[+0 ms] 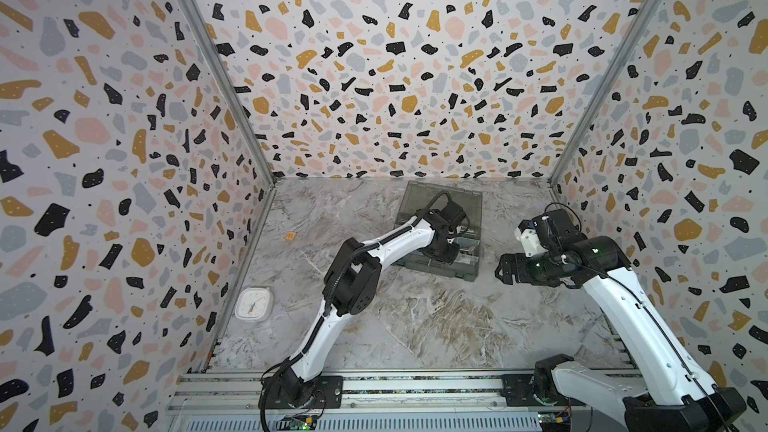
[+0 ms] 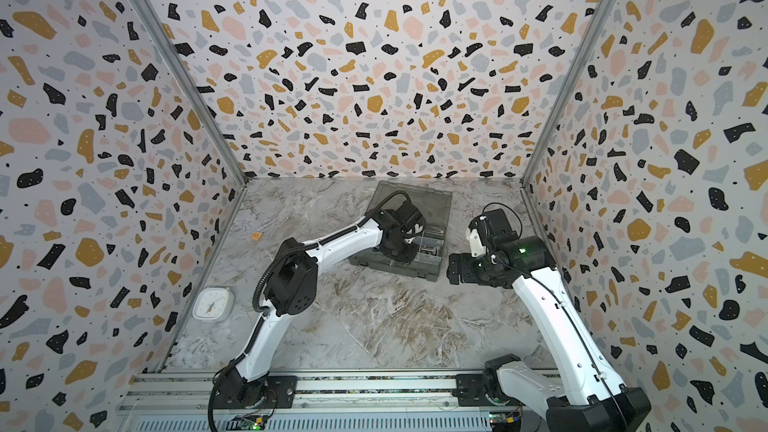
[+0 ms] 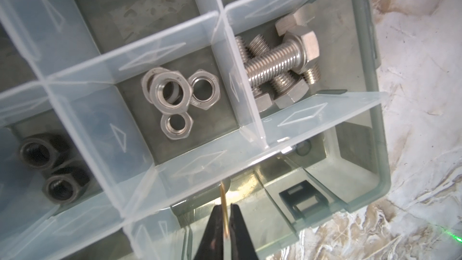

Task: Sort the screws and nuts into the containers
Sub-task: 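Lower the brass screw into a compartment and open the left gripper, then move the left gripper back to the remaining brass screws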

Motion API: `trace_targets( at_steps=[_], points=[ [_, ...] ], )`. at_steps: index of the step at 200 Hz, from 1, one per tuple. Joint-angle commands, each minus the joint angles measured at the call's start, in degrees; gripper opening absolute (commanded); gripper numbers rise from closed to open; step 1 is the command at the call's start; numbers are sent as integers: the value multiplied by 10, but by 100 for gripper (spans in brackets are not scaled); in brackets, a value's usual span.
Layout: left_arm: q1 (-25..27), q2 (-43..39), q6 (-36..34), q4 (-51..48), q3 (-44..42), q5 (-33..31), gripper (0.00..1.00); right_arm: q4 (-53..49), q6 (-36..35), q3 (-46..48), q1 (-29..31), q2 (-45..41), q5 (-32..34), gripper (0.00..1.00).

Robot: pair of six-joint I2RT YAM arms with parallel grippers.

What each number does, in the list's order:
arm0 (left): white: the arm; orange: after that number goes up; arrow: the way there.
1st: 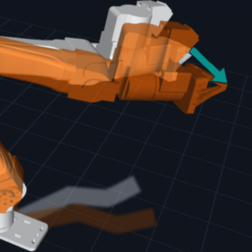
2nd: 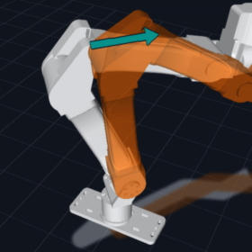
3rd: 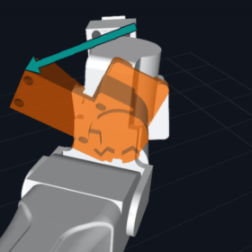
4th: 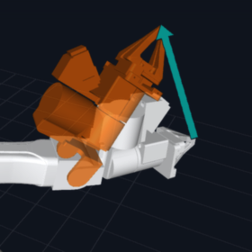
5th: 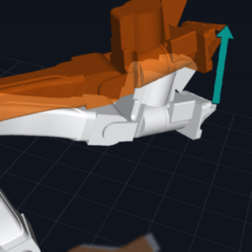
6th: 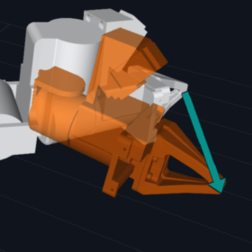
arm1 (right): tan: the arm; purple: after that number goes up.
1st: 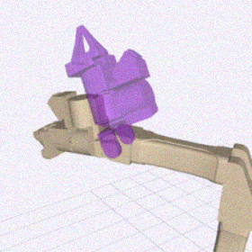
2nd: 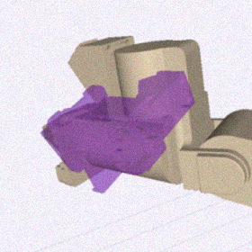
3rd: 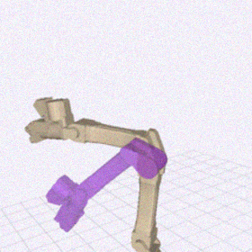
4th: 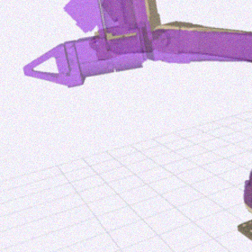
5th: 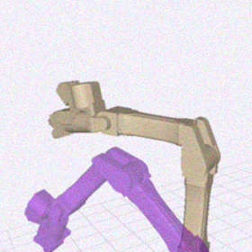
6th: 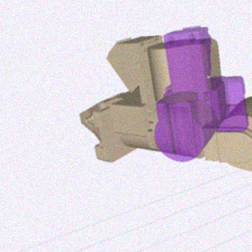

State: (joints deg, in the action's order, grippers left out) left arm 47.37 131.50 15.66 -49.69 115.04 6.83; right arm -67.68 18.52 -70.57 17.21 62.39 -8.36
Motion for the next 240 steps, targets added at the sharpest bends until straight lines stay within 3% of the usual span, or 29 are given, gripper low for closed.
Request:
trace_targets(
  at_steps=[1, 28, 90, 127, 240],
  points=[
    [3, 2, -6, -9, 4, 1, 23, -9, -1, 0, -2, -14, -6, 94],
    [3, -4, -6, -10, 7, -1, 41, -10, -1, -1, -3, -15, -6, 94],
    [0, -38, -3, -34, 42, -13, 42, -8, -2, -12, -3, -12, -8, 94],
    [-29, -91, 3, -49, 37, -33, 42, 6, -3, -30, -3, 1, -9, 94],
    [-217, -281, -8, 9, -218, -49, 43, 150, 22, -44, -4, 118, -43, 95]
  ],
)
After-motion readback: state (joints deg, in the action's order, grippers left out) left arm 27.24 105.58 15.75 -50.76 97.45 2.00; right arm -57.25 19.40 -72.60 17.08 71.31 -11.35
